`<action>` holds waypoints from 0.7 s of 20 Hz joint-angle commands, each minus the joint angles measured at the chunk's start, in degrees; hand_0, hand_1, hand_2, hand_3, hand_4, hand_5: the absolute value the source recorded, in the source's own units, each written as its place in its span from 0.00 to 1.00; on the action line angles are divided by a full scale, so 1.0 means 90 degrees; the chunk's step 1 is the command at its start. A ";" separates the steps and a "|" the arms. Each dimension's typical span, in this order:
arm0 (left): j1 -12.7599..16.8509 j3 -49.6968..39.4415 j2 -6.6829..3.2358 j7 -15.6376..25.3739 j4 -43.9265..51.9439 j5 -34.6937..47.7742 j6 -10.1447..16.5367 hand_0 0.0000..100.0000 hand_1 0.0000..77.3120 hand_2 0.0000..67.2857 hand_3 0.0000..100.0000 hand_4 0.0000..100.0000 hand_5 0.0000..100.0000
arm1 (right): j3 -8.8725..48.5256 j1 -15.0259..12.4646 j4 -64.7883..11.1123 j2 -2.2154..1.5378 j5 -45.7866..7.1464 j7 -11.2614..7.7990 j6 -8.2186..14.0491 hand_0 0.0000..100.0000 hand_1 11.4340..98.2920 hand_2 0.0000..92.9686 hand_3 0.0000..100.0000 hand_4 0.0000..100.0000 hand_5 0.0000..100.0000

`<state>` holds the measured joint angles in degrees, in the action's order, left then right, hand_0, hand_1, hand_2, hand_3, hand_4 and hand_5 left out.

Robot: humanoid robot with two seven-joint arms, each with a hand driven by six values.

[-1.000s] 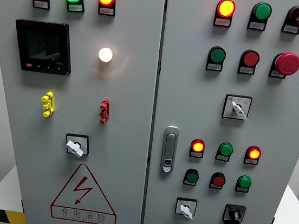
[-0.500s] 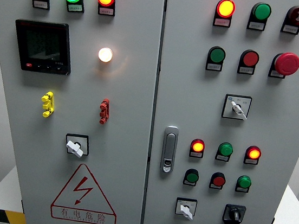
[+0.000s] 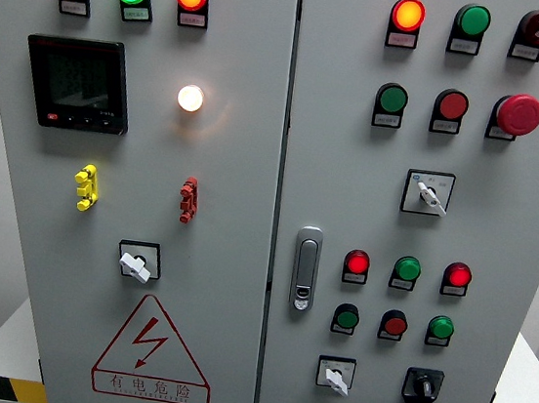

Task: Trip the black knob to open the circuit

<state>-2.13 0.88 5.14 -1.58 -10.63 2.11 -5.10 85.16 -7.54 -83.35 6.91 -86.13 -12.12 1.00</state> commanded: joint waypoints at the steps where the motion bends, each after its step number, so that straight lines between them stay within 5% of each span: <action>1: 0.0002 0.0000 0.0005 0.0000 0.0000 0.0000 0.0000 0.00 0.00 0.29 0.26 0.10 0.09 | -0.0019 0.0183 -0.0036 0.0032 0.0000 0.0019 0.0093 1.00 0.48 0.00 0.95 1.00 1.00; 8: 0.0002 0.0000 0.0005 0.0000 0.0000 0.0000 0.0000 0.00 0.00 0.29 0.26 0.10 0.09 | -0.0019 0.0584 -0.0036 0.0042 0.0039 0.0175 0.0103 1.00 0.52 0.00 0.97 1.00 1.00; 14: 0.0002 0.0000 -0.0005 0.0000 0.0000 0.0000 0.0000 0.00 0.00 0.29 0.26 0.10 0.09 | -0.0028 0.1023 -0.0017 0.0042 0.0195 0.0458 0.0172 1.00 0.70 0.00 0.92 1.00 1.00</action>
<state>-2.14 0.88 5.12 -1.58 -10.63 2.11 -5.10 84.90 0.62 -83.66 7.30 -84.51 -8.71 2.45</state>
